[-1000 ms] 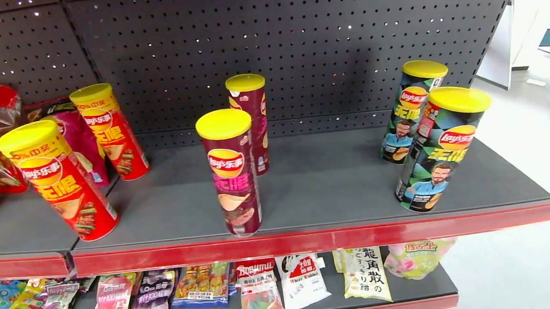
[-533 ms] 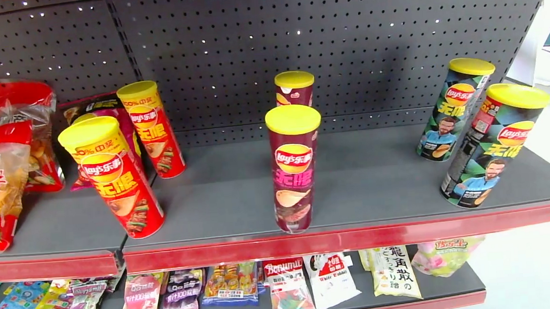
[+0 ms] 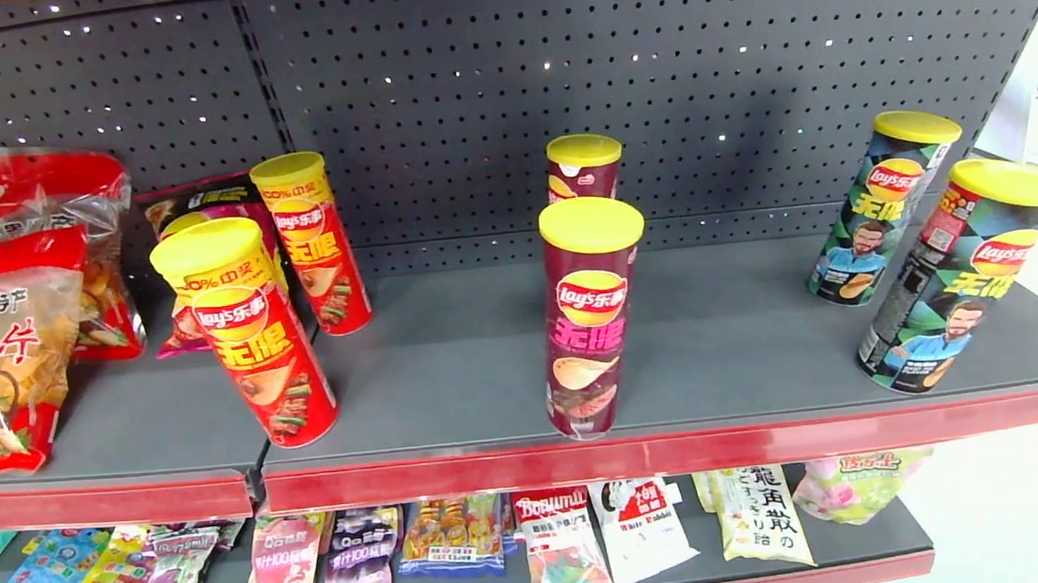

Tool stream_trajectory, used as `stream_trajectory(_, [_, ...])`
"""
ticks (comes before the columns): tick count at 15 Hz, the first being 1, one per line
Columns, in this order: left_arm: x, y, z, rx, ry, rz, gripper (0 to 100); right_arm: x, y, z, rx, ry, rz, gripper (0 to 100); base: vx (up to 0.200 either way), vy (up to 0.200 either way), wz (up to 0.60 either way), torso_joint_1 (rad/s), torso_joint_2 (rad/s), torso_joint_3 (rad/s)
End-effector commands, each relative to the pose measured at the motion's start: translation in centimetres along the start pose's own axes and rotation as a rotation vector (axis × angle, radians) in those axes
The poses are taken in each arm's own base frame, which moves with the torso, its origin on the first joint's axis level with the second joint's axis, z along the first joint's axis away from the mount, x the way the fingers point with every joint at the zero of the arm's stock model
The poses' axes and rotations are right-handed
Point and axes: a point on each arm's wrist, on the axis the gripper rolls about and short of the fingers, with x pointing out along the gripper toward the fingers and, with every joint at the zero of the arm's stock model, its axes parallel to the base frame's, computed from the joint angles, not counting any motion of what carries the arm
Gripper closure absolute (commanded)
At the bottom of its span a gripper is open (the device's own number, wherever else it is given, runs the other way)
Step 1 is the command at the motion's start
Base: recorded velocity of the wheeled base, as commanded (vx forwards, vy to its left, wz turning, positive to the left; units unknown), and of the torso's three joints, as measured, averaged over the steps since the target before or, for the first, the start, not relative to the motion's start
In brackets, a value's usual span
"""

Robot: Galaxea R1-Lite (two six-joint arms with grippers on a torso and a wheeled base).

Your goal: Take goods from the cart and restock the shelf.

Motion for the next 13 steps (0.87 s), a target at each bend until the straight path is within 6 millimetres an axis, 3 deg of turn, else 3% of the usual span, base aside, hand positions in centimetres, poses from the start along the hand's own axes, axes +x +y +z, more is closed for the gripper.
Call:
stream_trajectory(1, [0.0, 0.0, 0.01, 0.0, -0.001, 0.0, 0, 0.01, 0.0, 0.0, 0.001, 0.001, 0.002, 0, 0.0, 0.0, 0.6, -0.002, 0.0, 0.002])
stream_trajectory(2, [0.0, 0.0, 0.01, 0.0, -0.001, 0.002, 0, 0.01, 0.0, 0.0, 0.001, 0.001, 0.002, 0, 0.0, 0.0, 0.6, 0.007, 0.01, 0.002])
stream_trajectory(13, [0.0, 0.0, 0.01, -0.003, -0.001, 0.002, 0, 0.01, -0.02, 0.0, 0.001, 0.001, -0.006, 0, 0.0, 0.0, 0.0, 0.0, 0.0, 0.0])
